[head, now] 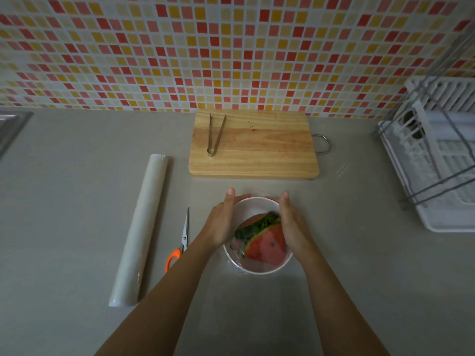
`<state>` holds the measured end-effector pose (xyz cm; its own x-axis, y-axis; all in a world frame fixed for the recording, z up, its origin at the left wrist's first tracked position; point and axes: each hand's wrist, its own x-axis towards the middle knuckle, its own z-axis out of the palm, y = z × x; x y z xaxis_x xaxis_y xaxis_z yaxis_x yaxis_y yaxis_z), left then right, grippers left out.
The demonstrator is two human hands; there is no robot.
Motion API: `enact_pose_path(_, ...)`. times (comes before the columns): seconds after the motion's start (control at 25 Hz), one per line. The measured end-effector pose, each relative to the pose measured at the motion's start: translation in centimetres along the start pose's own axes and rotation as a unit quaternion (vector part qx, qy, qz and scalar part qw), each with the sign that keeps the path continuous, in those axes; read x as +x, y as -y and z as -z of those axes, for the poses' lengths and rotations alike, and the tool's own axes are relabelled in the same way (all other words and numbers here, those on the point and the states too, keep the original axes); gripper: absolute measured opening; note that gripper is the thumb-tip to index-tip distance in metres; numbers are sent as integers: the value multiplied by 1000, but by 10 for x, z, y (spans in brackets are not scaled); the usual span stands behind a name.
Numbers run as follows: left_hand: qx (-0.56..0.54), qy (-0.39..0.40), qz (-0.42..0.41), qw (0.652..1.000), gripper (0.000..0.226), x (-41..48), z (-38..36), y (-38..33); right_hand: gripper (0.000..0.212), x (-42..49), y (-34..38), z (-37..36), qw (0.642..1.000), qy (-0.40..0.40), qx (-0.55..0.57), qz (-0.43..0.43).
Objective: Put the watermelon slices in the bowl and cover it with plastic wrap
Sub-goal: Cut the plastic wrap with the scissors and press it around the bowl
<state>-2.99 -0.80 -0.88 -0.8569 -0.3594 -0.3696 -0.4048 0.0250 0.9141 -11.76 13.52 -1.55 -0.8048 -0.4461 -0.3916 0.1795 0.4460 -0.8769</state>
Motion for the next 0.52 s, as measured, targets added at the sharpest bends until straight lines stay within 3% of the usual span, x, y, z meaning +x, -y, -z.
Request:
enact_pose_path(0.28, 35, -19, 30, 999, 71, 5, 0, 1, 100, -2, 9, -2, 994, -72, -51, -69)
enact_pose_path(0.52, 192, -46, 44, 979, 85, 8, -1, 2, 110, -3, 10, -5, 972, -153, -156, -83)
